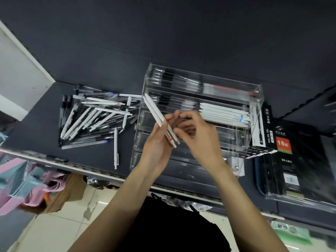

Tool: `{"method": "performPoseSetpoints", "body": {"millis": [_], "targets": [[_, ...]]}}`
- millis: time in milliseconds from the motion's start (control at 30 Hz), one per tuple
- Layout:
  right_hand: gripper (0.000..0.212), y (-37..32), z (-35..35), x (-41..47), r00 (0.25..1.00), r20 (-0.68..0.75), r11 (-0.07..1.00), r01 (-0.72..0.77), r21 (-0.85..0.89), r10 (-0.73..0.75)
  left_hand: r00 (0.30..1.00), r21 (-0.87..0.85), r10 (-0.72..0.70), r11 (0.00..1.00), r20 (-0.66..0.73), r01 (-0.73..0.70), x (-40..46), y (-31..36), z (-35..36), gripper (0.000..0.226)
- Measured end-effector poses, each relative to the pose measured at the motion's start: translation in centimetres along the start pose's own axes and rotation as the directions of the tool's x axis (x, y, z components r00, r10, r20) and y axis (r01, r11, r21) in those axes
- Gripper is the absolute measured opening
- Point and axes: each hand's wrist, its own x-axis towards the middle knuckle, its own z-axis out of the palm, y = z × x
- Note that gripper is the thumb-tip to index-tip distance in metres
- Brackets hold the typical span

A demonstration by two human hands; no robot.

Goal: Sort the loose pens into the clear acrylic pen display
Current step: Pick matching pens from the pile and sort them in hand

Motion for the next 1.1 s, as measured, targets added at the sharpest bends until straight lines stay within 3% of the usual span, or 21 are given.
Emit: {"method": "performPoseSetpoints", "body": {"millis": [167,367,500,633,700,733,800,900,1000,1100], "targets": [[0.021,2.6,-2.9,-1.7,0.994,-0.008,0.987,-0.103,0.125,0.105,0.998,0.120,-0.040,0.992,0.047,0.034,-0.2,-2.5,2.2,0.029],[0.018,4.2,-5.1,-2.6,1.000,0.003,0.998,-0.021,-0.064,0.021,0.995,0.148,-0.104,0.984,0.014,0.100,-0.1,-4.8,4.1,0.033],[0.019,4.5,-5.6,-2.6,0.996,0.036,0.990,-0.082,0.114,0.078,0.994,0.148,-0.110,0.983,0.015,0.107,-0.1,-5.1,4.6,0.036],[0.015,4.6,-5.6,-2.6,0.984,0.067,0.915,-0.179,0.362,0.166,0.992,0.173,-0.113,0.979,0.046,0.104,-0.5,-5.4,5.2,0.037],[0.012,5.0,-6.2,-2.5,0.979,0.060,0.897,-0.203,0.394,0.195,0.996,0.206,-0.088,0.975,0.010,0.084,-0.5,-5.2,5.3,0.035],[0.012,5.6,-6.7,-2.4,0.982,0.014,0.925,-0.182,0.335,0.188,0.998,0.246,-0.061,0.967,-0.032,0.067,-0.5,-5.0,5.0,0.033],[0.010,7.2,-7.9,-2.1,0.994,-0.095,0.999,-0.054,-0.008,0.053,0.988,0.364,0.020,0.931,-0.151,0.037,-0.5,-4.2,4.3,0.030],[0.007,8.8,-9.2,-1.9,0.996,0.001,0.899,0.084,-0.431,-0.093,0.954,0.498,0.127,0.867,-0.273,0.027,-0.7,-3.1,2.6,0.030],[0.013,9.3,-9.2,-1.5,0.981,0.181,0.766,0.173,-0.619,-0.075,0.924,0.585,0.232,0.811,-0.303,-0.011,-0.9,-2.6,0.9,0.031],[0.019,9.7,-8.9,-0.2,0.957,0.286,0.717,0.234,-0.657,-0.050,0.916,0.610,0.268,0.792,-0.300,-0.031,-1.0,-2.6,-0.1,0.030]]}}
